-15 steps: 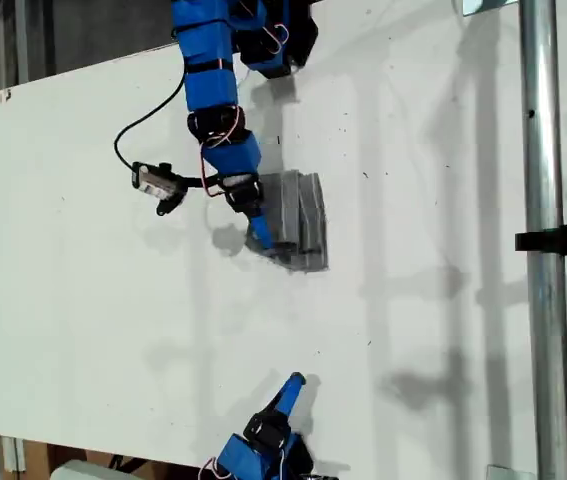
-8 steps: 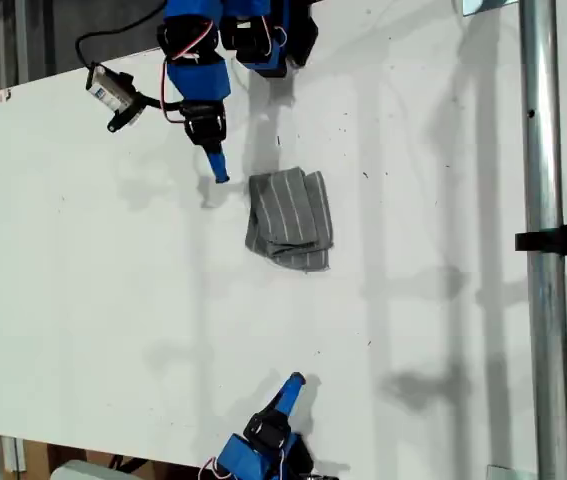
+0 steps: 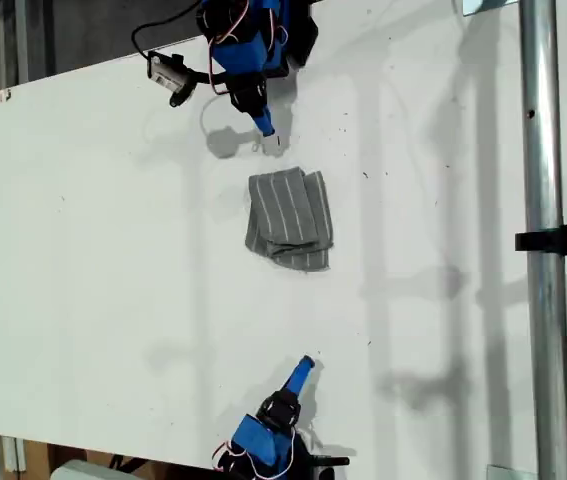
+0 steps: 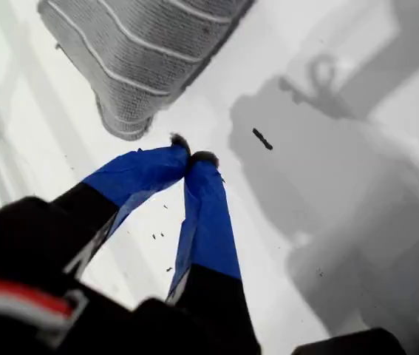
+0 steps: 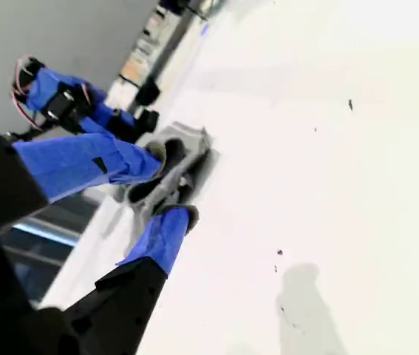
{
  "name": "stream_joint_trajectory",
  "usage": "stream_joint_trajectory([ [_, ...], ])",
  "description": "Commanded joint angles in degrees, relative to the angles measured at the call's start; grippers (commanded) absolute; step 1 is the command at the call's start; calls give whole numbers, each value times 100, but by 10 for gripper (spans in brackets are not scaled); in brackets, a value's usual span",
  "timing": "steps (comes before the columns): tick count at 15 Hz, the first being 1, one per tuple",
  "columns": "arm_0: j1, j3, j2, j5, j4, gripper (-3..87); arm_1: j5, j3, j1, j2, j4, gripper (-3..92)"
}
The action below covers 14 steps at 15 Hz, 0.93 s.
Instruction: Grasp corners of a towel and fold twice.
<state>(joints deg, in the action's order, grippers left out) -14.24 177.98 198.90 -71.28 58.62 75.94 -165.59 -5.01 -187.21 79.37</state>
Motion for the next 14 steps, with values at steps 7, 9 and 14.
stream_joint_trajectory([
  [7, 149, 62, -9, 1670, 1512, 103, 202, 26, 0, -123, 457, 27],
  [9, 158, 62, -9, 1670, 1512, 103, 202, 26, 9, -123, 457, 27],
  [14, 158, 62, -9, 1670, 1512, 103, 202, 26, 9, -123, 457, 27],
])
